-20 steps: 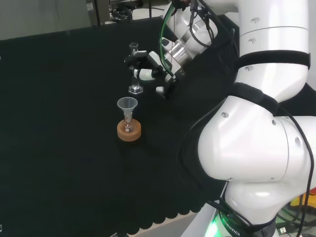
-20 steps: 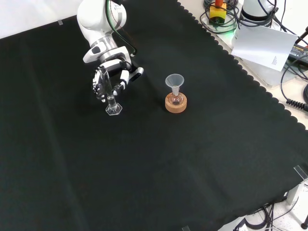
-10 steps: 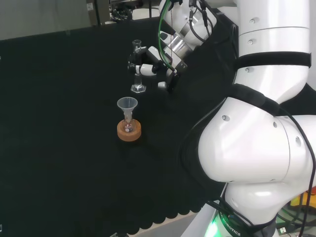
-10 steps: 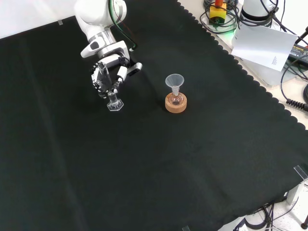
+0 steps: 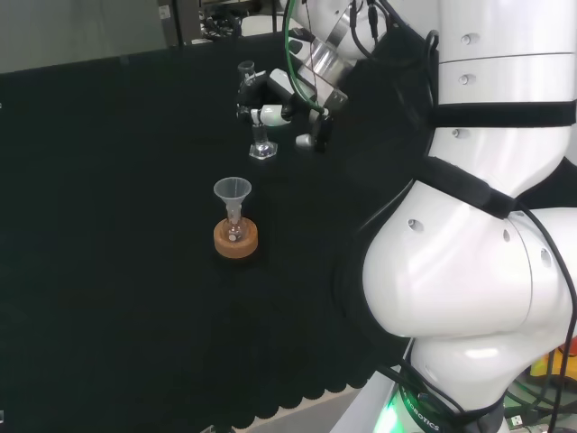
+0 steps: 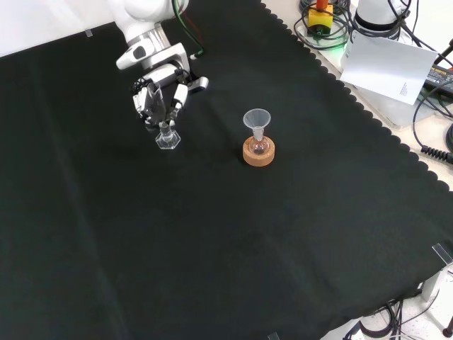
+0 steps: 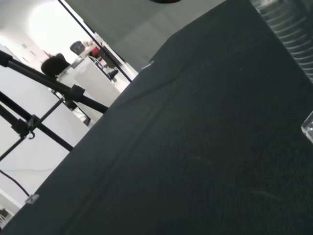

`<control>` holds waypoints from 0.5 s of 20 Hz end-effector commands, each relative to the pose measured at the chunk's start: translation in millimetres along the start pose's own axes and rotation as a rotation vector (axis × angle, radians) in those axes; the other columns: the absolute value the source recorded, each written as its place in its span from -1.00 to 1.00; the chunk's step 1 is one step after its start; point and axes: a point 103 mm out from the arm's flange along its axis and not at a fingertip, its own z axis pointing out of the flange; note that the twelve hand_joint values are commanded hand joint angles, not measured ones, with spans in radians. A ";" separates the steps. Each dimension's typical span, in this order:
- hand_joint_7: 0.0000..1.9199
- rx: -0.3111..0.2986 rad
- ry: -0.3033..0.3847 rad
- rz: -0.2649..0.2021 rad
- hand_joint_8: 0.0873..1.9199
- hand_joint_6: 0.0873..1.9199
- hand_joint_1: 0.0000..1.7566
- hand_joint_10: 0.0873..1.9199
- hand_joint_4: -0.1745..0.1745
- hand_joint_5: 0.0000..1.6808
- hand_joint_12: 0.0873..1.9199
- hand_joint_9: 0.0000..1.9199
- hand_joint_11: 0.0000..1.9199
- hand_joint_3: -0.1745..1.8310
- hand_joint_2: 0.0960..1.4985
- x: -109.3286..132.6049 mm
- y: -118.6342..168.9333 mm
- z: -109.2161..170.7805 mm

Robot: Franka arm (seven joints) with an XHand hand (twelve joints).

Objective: Pick up the graduated cylinder.

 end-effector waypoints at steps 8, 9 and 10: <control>0.24 0.099 -0.152 0.031 -0.63 0.09 0.30 -1.00 -1.00 0.10 -0.30 0.45 0.34 -0.83 0.50 53.9 -76.4 -44.4; 0.25 0.108 -0.164 0.033 -0.63 0.09 0.30 -1.00 -1.00 0.10 -0.30 0.45 0.35 -0.83 0.50 57.0 -81.5 -47.1; 0.25 0.121 -0.181 0.035 -0.63 0.09 0.30 -1.00 -1.00 0.10 -0.30 0.45 0.35 -0.83 0.50 59.9 -86.3 -49.2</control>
